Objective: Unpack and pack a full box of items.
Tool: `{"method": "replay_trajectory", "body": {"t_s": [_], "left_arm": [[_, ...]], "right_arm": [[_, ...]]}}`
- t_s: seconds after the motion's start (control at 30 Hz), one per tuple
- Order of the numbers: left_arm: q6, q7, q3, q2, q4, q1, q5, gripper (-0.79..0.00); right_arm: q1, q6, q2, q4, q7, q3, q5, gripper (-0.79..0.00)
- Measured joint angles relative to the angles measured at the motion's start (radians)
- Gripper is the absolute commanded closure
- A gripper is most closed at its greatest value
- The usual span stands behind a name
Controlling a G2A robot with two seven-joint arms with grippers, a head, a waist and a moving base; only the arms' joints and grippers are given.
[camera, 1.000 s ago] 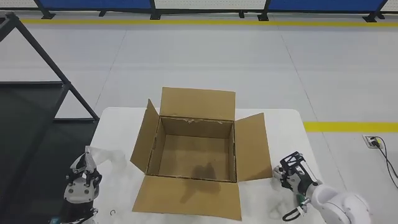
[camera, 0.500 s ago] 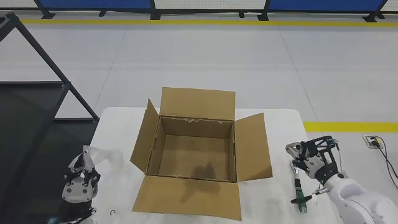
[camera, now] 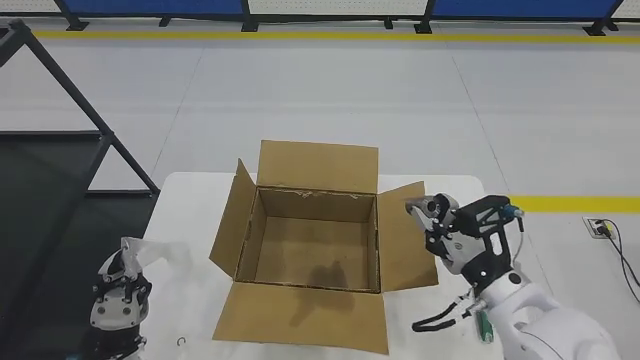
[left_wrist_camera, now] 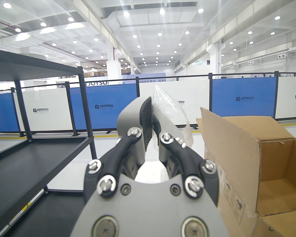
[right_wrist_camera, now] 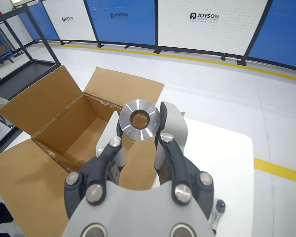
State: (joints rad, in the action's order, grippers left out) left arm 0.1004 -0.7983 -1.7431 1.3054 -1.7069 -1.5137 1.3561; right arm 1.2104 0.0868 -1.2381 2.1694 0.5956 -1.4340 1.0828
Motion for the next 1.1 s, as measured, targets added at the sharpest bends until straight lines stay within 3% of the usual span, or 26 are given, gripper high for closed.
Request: {"method": "replay_trajectory", "body": {"t_s": [0.37,0.5,0.63,0.77,0.87,1.1], "left_arm": [[-0.003,-0.009,-0.027,-0.001,0.004,-0.018,-0.021,0.000],[0.001,-0.003,-0.022,-0.001,0.005,-0.015,-0.015,0.000],[0.002,-0.008,-0.015,0.000,0.004,-0.015,-0.011,0.000],[-0.005,-0.025,-0.024,0.001,0.006,-0.031,-0.032,0.000],[-0.013,-0.036,-0.040,0.002,0.007,-0.049,-0.051,0.000],[-0.013,-0.039,-0.063,0.002,0.003,-0.068,-0.065,0.000]], "right_arm": [[0.002,0.002,0.000,-0.001,-0.001,-0.009,-0.005,0.000],[-0.030,0.075,-0.001,-0.027,0.005,0.057,-0.009,0.000],[-0.233,0.123,-0.022,-0.164,0.108,0.238,0.004,0.000],[-0.505,0.097,-0.072,-0.418,0.216,0.468,0.032,0.000],[-0.651,0.079,-0.117,-0.619,0.237,0.603,0.003,0.000],[-0.795,0.030,-0.207,-0.972,0.219,0.804,0.010,0.000]]}}
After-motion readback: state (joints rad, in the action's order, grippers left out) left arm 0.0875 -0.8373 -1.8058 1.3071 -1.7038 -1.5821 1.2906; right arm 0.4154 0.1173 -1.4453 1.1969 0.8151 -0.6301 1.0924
